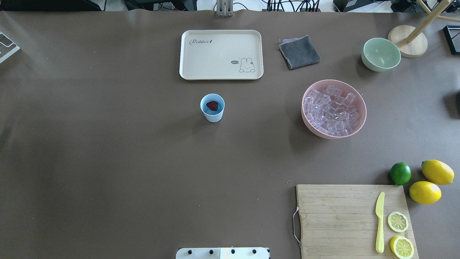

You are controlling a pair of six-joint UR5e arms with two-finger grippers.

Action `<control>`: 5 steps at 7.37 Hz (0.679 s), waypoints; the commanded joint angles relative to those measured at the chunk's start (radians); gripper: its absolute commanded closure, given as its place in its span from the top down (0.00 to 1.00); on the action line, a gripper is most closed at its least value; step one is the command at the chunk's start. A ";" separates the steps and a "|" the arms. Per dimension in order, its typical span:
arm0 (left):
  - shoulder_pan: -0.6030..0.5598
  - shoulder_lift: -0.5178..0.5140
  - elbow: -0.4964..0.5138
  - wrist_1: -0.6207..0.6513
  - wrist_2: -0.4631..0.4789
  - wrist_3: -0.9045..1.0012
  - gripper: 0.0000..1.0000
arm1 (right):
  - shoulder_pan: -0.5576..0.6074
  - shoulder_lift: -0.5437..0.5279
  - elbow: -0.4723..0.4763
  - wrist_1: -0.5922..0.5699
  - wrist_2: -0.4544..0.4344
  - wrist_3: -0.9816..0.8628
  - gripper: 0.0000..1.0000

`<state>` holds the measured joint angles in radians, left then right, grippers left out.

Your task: Mash ice and strawberries in cup

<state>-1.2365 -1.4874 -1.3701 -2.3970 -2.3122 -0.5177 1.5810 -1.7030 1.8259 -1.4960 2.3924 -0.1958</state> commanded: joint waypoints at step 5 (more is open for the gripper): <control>-0.258 -0.216 -0.004 0.343 -0.088 0.164 0.98 | 0.005 0.006 0.004 -0.001 -0.001 -0.005 1.00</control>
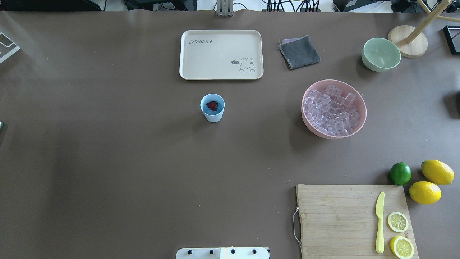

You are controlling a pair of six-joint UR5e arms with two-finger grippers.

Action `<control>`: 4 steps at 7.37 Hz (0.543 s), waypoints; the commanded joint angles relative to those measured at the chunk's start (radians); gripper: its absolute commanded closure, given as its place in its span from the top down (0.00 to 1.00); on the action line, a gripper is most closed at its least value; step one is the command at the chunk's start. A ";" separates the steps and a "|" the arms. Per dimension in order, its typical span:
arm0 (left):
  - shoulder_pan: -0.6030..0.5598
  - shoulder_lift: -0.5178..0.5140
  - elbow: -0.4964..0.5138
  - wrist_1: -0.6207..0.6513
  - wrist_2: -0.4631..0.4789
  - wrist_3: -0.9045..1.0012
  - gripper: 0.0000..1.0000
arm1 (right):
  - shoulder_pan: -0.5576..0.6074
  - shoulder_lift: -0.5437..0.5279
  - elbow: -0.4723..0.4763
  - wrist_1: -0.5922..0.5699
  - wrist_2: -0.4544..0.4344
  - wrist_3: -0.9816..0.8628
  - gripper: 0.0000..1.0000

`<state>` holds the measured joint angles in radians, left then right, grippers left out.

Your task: Mash ice and strawberries in cup

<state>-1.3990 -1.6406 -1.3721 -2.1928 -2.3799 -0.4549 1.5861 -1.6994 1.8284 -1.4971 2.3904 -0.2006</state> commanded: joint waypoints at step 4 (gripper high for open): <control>-0.239 0.009 -0.224 0.340 -0.059 0.173 0.98 | -0.014 0.015 0.000 -0.003 -0.002 0.010 1.00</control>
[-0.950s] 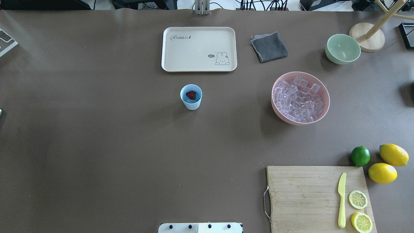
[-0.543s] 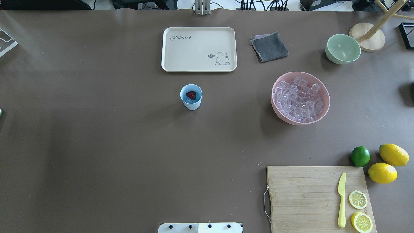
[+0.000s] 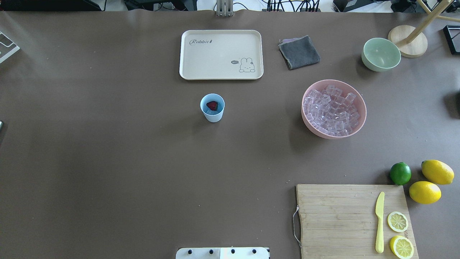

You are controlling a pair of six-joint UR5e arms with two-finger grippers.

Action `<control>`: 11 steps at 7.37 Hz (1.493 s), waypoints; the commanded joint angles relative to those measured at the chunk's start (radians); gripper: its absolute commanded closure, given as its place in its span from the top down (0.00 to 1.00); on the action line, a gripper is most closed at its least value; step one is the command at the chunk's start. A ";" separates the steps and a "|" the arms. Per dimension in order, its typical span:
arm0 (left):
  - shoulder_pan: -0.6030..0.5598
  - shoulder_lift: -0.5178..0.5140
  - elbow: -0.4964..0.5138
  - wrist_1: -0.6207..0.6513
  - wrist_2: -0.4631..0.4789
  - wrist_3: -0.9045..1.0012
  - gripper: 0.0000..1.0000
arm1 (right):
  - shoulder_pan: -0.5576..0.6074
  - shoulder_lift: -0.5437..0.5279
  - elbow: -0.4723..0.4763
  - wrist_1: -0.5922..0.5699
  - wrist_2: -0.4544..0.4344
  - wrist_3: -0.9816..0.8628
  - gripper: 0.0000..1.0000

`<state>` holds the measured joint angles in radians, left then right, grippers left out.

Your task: Mash ice and strawberries in cup

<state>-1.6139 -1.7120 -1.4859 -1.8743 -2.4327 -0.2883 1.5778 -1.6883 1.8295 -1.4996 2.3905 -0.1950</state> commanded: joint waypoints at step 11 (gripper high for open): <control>-0.014 0.123 -0.186 0.172 0.043 0.149 0.98 | -0.002 0.068 0.002 -0.166 -0.014 -0.006 1.00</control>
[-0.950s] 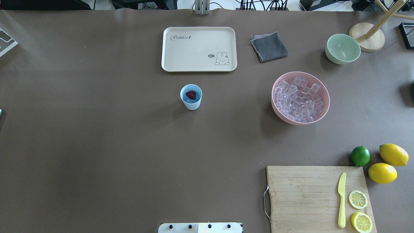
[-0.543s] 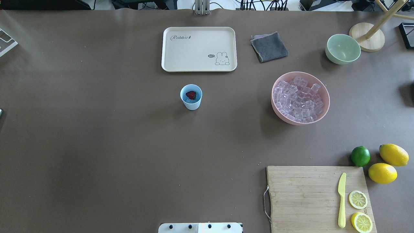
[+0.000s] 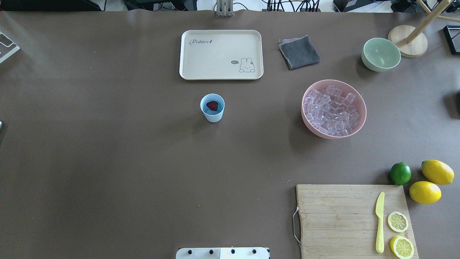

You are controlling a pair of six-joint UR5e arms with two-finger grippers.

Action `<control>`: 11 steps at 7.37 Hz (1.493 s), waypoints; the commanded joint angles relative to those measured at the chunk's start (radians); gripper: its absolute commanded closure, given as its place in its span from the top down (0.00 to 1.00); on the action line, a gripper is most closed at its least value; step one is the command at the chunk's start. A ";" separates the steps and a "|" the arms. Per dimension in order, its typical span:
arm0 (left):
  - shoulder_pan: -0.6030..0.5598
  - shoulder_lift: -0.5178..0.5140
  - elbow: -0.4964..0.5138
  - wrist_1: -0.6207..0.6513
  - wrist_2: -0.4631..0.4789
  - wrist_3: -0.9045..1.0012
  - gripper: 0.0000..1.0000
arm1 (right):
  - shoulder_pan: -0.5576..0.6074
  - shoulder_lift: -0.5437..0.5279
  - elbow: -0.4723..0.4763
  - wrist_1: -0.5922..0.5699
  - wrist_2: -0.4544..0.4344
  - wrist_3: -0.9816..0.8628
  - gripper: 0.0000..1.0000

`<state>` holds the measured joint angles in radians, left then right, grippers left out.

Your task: Mash ice and strawberries in cup

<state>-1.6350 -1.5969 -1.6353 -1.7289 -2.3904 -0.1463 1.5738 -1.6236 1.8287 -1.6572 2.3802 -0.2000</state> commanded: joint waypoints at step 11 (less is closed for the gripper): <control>-0.003 0.055 -0.073 0.161 0.040 0.103 0.98 | 0.002 0.005 0.003 -0.009 -0.009 0.001 1.00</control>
<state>-1.6384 -1.5432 -1.6934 -1.6168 -2.3503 -0.0447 1.5754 -1.6137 1.8309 -1.6659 2.3698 -0.2000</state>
